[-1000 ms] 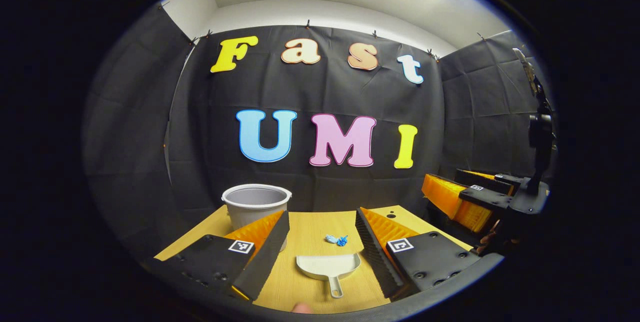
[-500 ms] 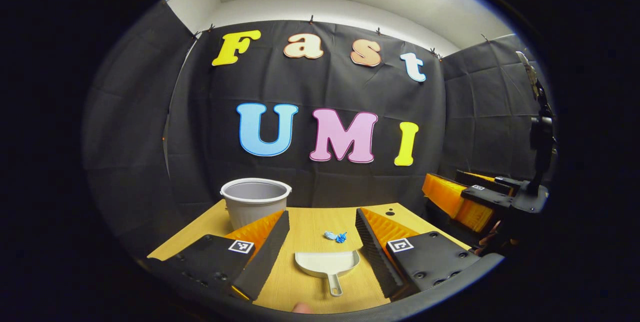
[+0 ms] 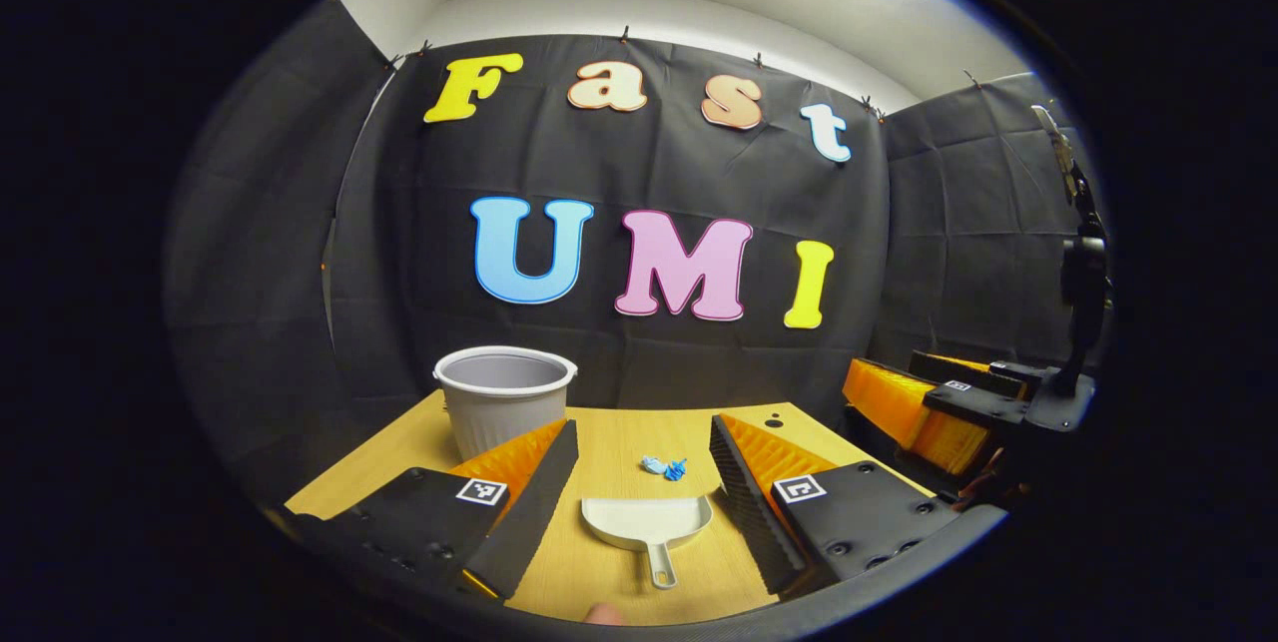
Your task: Pick up the small broom and dustpan from the desktop, sweep the trash into the dustpan with the broom, and then empty the trash into the garbage bin.
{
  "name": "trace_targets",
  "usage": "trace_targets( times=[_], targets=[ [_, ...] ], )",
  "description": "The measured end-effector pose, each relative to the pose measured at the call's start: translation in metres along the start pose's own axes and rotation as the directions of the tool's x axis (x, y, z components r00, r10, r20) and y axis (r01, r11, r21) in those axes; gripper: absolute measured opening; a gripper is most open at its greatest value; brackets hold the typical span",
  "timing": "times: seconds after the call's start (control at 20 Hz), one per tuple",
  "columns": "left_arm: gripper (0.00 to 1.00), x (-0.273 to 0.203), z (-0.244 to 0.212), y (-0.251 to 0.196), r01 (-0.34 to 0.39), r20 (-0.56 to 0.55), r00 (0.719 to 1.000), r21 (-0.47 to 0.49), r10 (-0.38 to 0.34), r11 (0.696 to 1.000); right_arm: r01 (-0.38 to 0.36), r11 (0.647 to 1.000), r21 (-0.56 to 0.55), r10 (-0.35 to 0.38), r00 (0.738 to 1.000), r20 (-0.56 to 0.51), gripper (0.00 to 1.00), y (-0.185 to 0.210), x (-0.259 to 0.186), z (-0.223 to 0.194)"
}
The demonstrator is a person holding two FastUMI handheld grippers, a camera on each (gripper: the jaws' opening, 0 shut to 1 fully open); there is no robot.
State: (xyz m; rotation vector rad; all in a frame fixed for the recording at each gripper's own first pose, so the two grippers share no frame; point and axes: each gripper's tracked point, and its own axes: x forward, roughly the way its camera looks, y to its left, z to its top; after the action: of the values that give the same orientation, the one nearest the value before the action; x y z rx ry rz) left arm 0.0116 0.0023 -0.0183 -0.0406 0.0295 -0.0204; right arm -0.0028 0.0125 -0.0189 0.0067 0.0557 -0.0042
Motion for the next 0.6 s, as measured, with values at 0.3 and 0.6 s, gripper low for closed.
trace_targets(
  times=[0.3,0.6],
  targets=[
    [0.79,0.002,0.004,0.004,-0.022,0.009,1.000,0.025,0.022,0.999,-0.011,1.000,-0.006,0.011,1.000,0.001,0.96,0.002,0.002,-0.001],
    [0.79,0.010,0.001,0.008,-0.055,-0.004,0.998,0.024,0.056,0.998,-0.017,1.000,-0.001,0.017,1.000,-0.023,0.92,-0.004,0.017,-0.006]
  ],
)
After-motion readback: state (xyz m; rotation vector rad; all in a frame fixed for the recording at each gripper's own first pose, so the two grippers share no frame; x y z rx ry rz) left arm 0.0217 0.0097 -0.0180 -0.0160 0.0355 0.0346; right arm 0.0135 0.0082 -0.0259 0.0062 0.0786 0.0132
